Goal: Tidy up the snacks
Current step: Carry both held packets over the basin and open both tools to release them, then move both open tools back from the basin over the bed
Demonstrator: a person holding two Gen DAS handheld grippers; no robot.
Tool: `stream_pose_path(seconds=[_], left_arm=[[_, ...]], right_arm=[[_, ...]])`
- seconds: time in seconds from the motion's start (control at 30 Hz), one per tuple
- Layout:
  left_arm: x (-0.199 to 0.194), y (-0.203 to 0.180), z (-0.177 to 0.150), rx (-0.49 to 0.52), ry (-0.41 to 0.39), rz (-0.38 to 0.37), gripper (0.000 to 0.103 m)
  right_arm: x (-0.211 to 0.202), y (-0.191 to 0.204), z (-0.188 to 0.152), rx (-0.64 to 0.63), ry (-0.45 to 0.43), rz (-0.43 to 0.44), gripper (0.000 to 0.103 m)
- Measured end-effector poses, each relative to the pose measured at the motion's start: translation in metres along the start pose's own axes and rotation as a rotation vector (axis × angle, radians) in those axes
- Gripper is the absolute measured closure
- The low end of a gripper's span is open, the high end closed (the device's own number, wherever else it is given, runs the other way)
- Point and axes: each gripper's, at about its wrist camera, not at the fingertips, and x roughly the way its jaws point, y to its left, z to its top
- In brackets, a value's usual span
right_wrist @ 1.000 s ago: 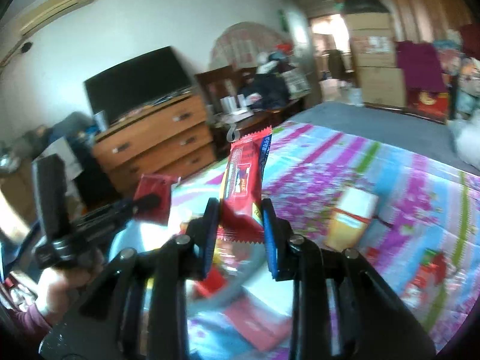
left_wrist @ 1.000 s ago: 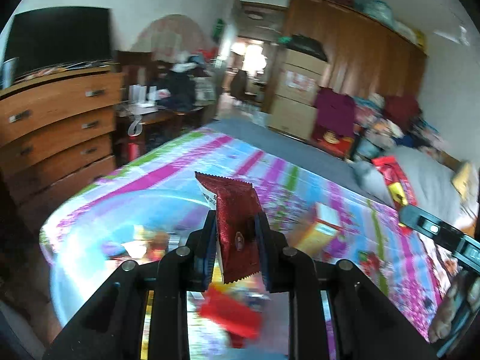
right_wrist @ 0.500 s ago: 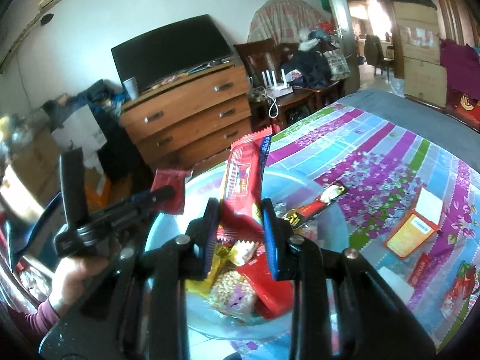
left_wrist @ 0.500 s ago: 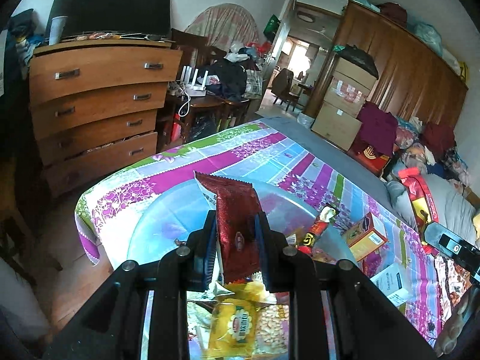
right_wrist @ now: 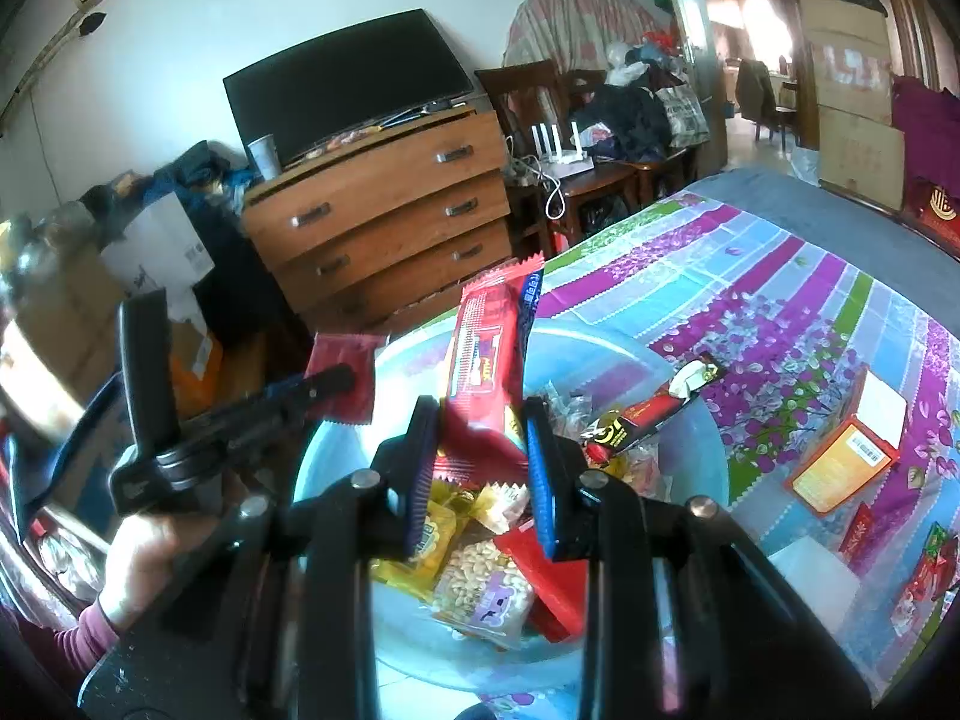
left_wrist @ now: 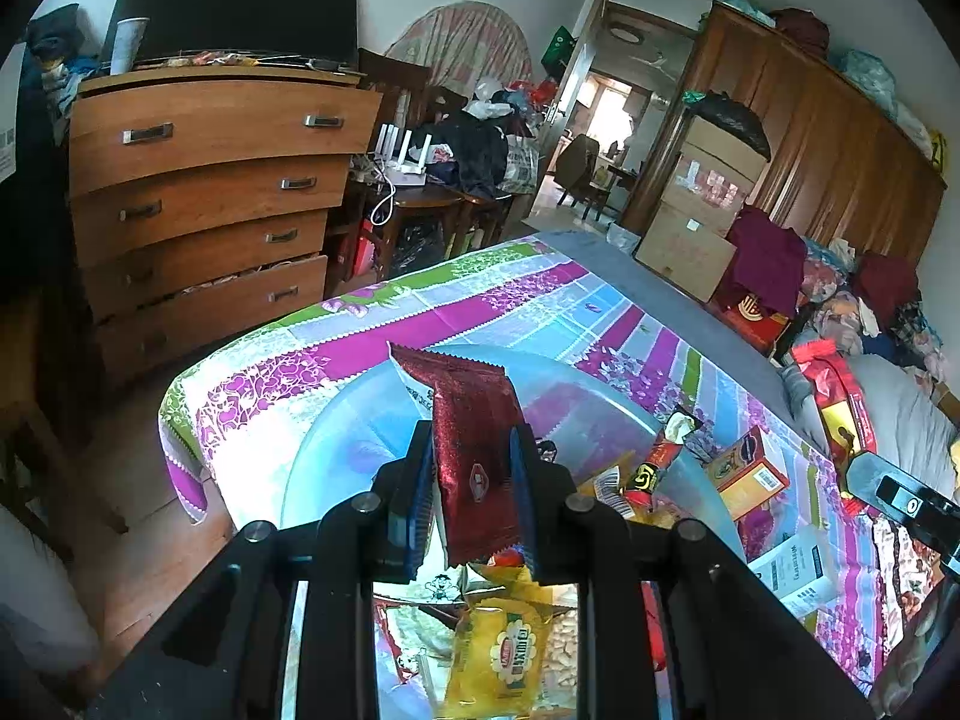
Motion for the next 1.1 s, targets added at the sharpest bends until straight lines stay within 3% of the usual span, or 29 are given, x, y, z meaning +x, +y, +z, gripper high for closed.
stream_pose_path(seconds=[0.87, 1.0, 1.1], left_arm=[[0.008, 0.01, -0.005, -0.023, 0.027, 0.016, 0.078], [0.01, 0.013, -0.007, -0.028, 0.031, 0.021, 0.064], [0.011, 0.015, -0.009, -0.037, 0.034, 0.031, 0.054]], right_arm=[[0.013, 0.007, -0.004, 0.01, 0.025, 0.012, 0.073], [0.013, 0.006, -0.006, 0.016, 0.03, 0.015, 0.072], [0.013, 0.005, -0.008, 0.025, 0.029, 0.02, 0.056]])
